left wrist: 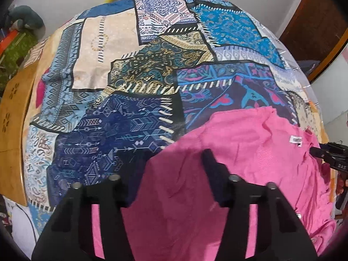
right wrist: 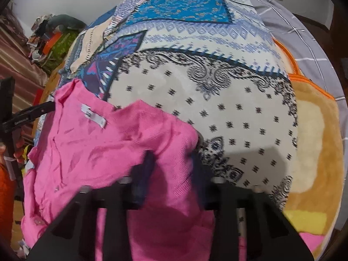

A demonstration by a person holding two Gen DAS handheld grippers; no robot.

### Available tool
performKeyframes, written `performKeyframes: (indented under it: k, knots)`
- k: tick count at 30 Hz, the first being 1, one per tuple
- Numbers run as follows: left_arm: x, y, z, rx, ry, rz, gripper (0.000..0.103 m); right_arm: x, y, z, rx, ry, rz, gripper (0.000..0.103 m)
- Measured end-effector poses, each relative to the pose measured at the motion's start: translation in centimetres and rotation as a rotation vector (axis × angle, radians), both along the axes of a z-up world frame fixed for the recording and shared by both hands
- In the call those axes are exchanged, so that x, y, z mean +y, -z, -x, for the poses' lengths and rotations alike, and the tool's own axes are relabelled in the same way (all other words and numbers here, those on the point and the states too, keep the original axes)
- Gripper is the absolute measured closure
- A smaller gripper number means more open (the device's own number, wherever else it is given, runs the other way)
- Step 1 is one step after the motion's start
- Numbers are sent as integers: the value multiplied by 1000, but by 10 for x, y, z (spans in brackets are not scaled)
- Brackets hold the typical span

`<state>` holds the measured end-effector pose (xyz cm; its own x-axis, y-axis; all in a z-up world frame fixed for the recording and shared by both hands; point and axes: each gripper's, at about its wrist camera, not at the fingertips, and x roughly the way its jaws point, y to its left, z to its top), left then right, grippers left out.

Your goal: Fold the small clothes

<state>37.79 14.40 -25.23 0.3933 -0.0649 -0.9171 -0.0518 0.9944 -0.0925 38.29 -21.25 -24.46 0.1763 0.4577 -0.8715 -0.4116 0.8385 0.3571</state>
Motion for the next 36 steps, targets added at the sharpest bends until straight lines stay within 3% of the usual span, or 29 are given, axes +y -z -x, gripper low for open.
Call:
performKeyframes:
  k: [1, 4, 5, 19, 30, 31, 35, 36]
  knots:
    - [-1, -1, 0, 0, 1, 5, 67, 2, -2, 0, -3, -1, 2, 94]
    - [-2, -3, 0, -1, 2, 19, 96, 13, -8, 0, -64, -18, 54, 96]
    - [-2, -4, 0, 2, 2, 28, 99, 16, -10, 0, -87, -23, 68, 96]
    - [53, -28, 1, -68, -140, -26, 100, 55, -52, -53, -247, 19, 88, 97]
    - [60, -14, -18, -52, -136, -38, 100, 79, -40, -70, -231, -7, 119, 95]
    - [60, -13, -18, -48, -139, -42, 100, 79, -39, -68, -224, -10, 125, 93]
    - [67, -10, -17, -25, -174, -34, 100, 77, -41, -62, -216, -10, 141, 63]
    - [68, -11, -16, -25, -181, -30, 100, 76, -44, -60, -228, -8, 141, 61]
